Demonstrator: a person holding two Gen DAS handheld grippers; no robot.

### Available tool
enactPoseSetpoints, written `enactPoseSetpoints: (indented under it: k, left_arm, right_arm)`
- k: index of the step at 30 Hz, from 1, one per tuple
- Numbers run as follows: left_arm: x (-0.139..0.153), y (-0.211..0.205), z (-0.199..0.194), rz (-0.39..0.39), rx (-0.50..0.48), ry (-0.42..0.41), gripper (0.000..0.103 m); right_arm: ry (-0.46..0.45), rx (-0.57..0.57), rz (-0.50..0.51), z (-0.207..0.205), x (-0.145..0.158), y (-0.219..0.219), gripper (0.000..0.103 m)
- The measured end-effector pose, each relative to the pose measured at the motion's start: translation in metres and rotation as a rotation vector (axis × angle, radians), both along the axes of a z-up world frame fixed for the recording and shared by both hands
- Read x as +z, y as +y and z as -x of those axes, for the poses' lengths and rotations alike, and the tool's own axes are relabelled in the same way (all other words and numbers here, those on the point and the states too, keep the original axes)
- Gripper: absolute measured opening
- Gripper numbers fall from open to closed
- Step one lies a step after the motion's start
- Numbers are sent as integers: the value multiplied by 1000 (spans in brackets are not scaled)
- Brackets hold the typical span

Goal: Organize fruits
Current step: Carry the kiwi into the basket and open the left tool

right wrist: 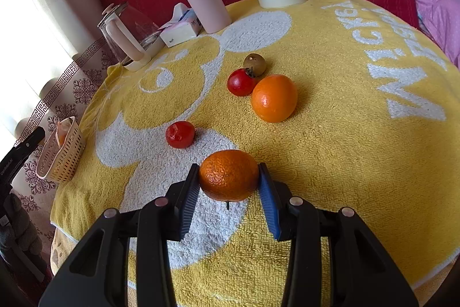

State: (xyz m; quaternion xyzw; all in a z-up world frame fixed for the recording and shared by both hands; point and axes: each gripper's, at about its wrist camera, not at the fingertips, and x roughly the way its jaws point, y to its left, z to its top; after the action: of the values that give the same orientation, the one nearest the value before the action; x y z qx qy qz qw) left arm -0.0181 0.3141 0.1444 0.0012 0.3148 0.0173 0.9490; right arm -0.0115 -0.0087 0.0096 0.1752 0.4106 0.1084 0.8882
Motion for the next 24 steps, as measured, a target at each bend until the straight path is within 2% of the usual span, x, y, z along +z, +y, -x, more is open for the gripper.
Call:
enactPoseSetpoints:
  k: [11, 18, 24]
  left_arm:
    - [19, 63, 4, -15, 185, -53, 28]
    - [22, 110, 3, 0, 317, -55, 28]
    - [18, 130, 3, -4, 372, -44, 28]
  right_arm:
    - [2, -2, -14, 0, -2, -1, 41]
    - [2, -2, -13, 0, -1, -1, 41]
    - [4, 0, -16, 0, -2, -1, 41]
